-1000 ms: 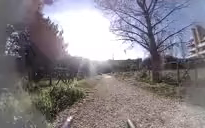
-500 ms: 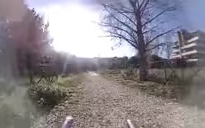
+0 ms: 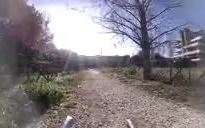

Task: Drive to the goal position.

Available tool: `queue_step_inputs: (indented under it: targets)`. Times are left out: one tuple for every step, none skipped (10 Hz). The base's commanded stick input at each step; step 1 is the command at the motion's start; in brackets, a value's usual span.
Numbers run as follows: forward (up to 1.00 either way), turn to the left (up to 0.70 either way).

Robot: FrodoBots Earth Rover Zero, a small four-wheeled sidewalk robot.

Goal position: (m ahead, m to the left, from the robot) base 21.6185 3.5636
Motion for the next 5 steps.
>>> queue_step_inputs:
  targets:
    - [0.5,0.0]
    - [0.5,0.0]
    - [0.5,0.0]
    - [0.5,0.0]
    - [0.5,0.0]
